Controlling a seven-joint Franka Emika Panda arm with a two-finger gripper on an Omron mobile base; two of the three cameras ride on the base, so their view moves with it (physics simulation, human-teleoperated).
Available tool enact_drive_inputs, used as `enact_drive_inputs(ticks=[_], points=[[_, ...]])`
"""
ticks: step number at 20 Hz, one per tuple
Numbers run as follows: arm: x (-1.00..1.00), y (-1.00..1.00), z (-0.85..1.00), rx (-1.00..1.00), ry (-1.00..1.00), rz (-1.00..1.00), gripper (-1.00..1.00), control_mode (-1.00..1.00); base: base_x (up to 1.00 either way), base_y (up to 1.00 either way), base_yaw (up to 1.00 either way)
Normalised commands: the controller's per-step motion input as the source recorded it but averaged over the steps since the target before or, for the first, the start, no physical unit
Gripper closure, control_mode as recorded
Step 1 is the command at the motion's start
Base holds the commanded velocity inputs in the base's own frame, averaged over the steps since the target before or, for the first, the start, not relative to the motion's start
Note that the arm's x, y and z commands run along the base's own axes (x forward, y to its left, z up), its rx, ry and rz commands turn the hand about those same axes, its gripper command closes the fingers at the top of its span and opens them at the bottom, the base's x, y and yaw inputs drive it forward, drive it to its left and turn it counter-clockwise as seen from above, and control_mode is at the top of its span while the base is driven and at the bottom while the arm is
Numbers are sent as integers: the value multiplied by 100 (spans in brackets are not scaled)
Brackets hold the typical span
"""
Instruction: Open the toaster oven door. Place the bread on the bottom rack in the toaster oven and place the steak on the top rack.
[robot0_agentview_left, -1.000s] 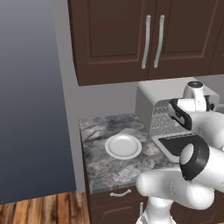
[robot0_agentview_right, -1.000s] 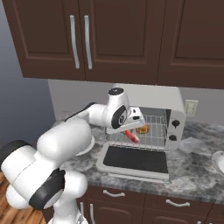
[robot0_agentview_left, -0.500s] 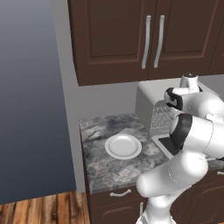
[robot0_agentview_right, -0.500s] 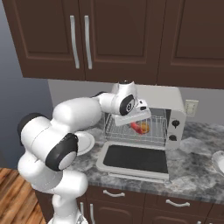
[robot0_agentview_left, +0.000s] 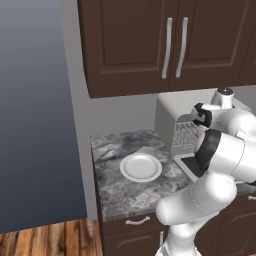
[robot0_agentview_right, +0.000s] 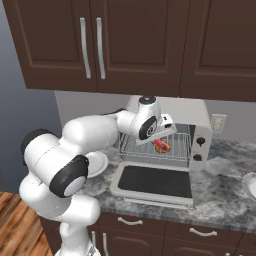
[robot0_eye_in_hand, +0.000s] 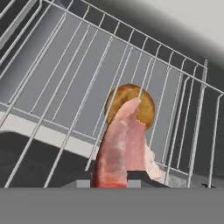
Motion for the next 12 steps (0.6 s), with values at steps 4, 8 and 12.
enact_drive_inputs(ticks=[4, 8, 12], points=[[6, -13, -10, 0, -16, 11, 100, -100, 0, 0, 0], [0, 0, -48, 0, 2, 8, 100, -100, 0, 0, 0], [4, 0, -50, 1, 21, 8, 100, -100, 0, 0, 0]])
